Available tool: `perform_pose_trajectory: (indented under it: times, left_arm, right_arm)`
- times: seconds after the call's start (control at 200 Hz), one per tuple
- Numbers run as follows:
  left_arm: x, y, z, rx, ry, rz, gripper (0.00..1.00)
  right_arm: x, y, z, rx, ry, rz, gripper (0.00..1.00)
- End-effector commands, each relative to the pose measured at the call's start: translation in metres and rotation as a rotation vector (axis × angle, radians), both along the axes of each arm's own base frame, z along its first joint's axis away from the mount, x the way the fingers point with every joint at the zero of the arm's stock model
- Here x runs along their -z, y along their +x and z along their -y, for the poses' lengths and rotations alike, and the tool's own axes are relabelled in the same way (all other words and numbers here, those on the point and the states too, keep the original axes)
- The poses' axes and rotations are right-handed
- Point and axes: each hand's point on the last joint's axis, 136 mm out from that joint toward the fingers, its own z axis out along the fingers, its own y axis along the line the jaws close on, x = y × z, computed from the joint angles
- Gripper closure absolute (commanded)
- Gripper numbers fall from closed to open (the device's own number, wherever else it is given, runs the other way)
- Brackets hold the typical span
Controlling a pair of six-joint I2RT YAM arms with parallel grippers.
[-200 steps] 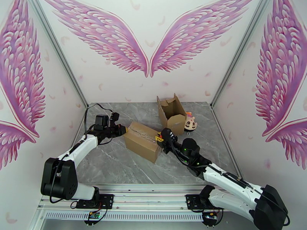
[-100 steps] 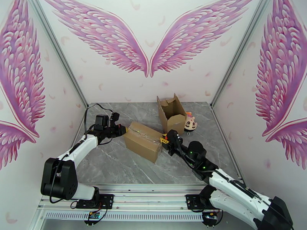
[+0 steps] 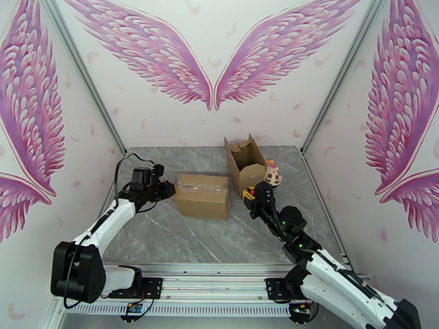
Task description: Unpack the express box
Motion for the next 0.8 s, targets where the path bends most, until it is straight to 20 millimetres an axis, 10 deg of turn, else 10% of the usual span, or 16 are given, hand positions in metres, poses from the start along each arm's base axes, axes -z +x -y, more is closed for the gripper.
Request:
perform_pose_trajectory:
  times: [0.0,0.235,0.63,0.795]
  left_arm:
    - [0.033,-0.032,-0.017,-0.097,0.054,-0.143,0.87]
    - [0.011,-0.046,-0.019,-0.127,0.056,-0.063,0.45]
    - [-0.047,-0.011,-0.031,-0.147,0.15,0.069,0.02]
    - [-0.041,-0.005,-0.025,-0.151,0.106,0.023,0.01]
  right_arm:
    - [0.009,0.016,0.017,0.132,0.043,-0.059,1.0]
    - [0.026,0.049,-0.012,0.108,0.018,-0.164,1.0]
    - [0.014,0.101,-0.067,0.04,-0.057,-0.139,1.0]
    - [0.022,0.133,-0.086,0.133,-0.206,-0.108,1.0]
